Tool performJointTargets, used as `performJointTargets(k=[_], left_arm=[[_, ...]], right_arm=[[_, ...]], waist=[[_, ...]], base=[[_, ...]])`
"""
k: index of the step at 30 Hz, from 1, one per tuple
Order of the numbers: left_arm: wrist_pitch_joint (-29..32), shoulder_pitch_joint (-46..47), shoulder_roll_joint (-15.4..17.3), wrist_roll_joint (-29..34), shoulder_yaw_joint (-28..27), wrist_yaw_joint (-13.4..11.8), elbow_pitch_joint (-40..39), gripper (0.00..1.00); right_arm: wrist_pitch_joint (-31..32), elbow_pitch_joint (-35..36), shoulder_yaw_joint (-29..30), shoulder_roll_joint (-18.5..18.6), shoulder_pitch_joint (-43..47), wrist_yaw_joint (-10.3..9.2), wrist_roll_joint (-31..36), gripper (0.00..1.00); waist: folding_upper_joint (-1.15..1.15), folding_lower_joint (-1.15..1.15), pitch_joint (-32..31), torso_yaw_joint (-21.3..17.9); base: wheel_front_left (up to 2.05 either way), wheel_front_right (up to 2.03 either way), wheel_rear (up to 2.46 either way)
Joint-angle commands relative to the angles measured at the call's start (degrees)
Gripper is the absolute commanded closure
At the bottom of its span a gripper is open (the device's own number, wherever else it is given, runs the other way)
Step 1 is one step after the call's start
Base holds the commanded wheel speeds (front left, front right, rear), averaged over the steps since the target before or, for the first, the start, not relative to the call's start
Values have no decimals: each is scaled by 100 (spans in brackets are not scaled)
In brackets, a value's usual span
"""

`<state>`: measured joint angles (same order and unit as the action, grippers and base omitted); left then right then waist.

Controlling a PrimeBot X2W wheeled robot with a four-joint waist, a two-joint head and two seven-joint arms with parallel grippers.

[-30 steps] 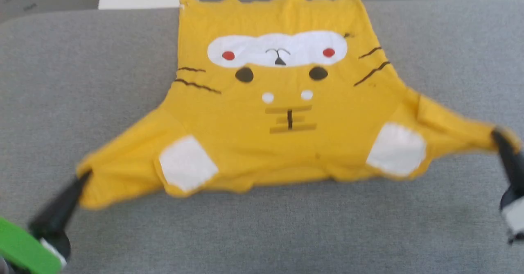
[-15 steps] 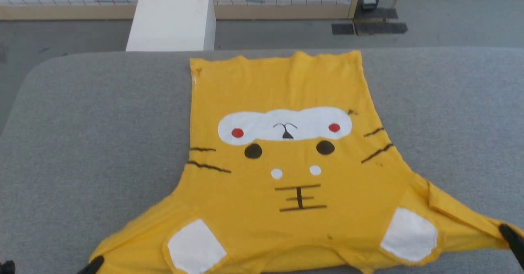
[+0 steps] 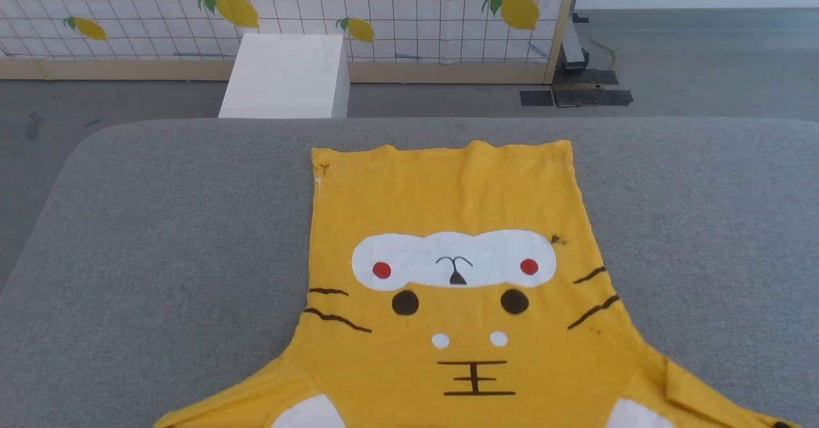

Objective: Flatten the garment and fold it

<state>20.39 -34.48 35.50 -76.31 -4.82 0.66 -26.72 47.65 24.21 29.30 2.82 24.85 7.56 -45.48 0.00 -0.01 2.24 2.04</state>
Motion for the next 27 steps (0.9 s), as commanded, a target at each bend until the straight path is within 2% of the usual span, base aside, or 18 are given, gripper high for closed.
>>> performJointTargets(k=[1,7,12,13,14,17,19,22,25,27], left_arm=[[-141,98,-64,206,24,-33,-2,100],[-662,587,-485,857,487,-19,101,100],[-803,901,-712,1237,941,27,167,100],[-790,1000,-763,1323,1098,46,159,100],[-767,1207,-841,1437,1284,31,72,100],[-741,1254,-828,1456,1314,37,58,100],[-733,1268,-818,1464,1315,29,40,100],[-749,1260,-818,1477,1304,15,-11,100],[-770,1235,-822,1508,1312,7,-65,100],[-786,1211,-835,1523,1326,0,-105,100]], right_arm=[[-42,-55,-110,6,81,-8,7,100],[-246,-376,-761,6,32,-8,456,100],[-462,-939,-1372,6,-238,-8,1021,100],[-550,-1277,-1598,6,-400,-8,1164,100],[-837,-2293,-1970,6,-855,-8,1603,100],[-985,-2704,-1989,6,-1037,-8,1695,100],[-1096,-2878,-1973,6,-1134,-8,1734,85],[-1179,-2830,-1921,52,-1219,-8,1825,76],[-1166,-2446,-1795,116,-1252,-8,1808,69],[-1062,-2051,-1665,156,-1253,-8,1787,57]], waist=[[0,1,-5,-12],[0,1,37,-81],[0,1,113,-114],[0,1,155,-119],[0,1,283,-101],[0,1,301,-88],[0,1,293,-78],[0,1,269,-73],[0,1,253,-77],[0,1,256,-79]], base=[[0,0,0],[0,0,0],[0,0,0],[0,0,0],[0,0,0],[0,0,0],[0,0,0],[0,0,0],[0,0,0],[0,0,0]])
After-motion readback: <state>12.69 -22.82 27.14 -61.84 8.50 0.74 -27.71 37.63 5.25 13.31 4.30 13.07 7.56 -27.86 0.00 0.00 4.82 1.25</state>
